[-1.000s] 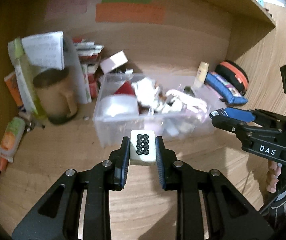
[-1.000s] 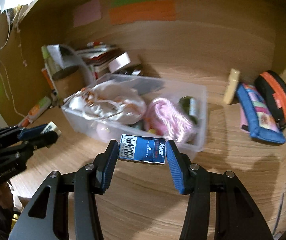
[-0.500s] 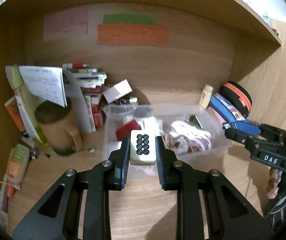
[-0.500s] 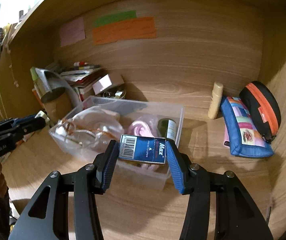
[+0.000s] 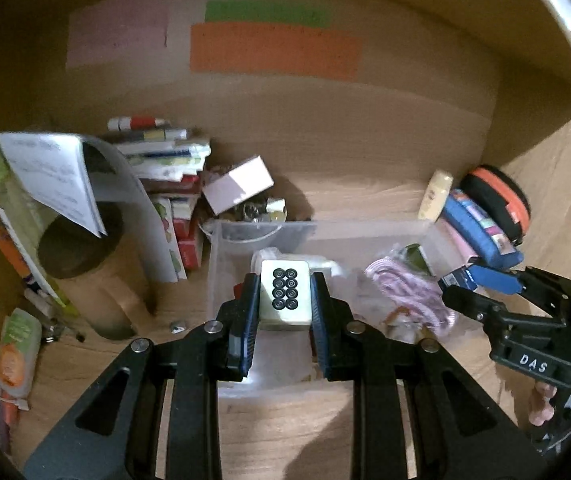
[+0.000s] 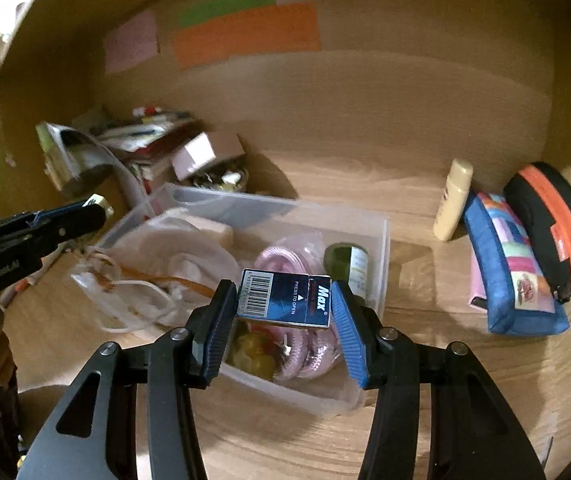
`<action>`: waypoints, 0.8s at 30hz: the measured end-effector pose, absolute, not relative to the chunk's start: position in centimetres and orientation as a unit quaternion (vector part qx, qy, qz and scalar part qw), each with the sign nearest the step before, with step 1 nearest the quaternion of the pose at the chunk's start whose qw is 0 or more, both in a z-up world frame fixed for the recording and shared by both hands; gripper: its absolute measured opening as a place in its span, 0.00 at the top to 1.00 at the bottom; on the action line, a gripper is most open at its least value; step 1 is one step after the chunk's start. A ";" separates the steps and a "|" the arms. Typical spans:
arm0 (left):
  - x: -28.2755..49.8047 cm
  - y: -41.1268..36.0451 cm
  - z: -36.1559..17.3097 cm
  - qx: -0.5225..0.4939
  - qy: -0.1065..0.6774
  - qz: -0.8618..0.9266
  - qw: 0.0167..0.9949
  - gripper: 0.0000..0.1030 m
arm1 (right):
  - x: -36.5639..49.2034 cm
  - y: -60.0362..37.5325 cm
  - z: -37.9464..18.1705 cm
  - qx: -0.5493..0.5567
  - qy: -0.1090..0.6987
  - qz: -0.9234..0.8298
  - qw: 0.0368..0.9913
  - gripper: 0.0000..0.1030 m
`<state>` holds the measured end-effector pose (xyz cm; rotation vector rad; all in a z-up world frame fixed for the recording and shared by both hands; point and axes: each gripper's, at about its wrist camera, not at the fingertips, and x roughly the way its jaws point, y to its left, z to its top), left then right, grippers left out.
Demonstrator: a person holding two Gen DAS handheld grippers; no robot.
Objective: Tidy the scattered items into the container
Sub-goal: 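Lift the tile and blue card box and carry them over the box, then open both tools to drop the tile and card box into the box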
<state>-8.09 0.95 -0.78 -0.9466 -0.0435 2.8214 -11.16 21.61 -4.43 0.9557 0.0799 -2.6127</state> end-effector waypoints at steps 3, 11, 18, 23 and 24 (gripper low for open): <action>-9.0 1.1 -1.7 -0.331 -0.016 0.940 0.085 0.77 | -11.8 21.6 -5.2 0.352 0.027 -0.918 0.179 0.56; -10.0 0.2 -2.7 -0.355 -0.053 0.927 0.107 0.77 | -12.3 22.0 -6.1 0.362 0.028 -0.916 0.172 0.56; -9.6 0.1 -2.1 -0.349 -0.050 0.930 0.102 0.64 | -12.2 21.6 -6.0 0.364 0.041 -0.915 0.171 0.54; -8.3 0.0 -0.9 -0.321 -0.051 0.940 0.099 0.56 | -11.4 22.1 -5.3 0.351 0.039 -0.921 0.167 0.49; -7.9 -0.1 -0.6 -0.315 -0.052 0.942 0.100 0.54 | -11.3 22.2 -5.3 0.350 0.039 -0.921 0.167 0.49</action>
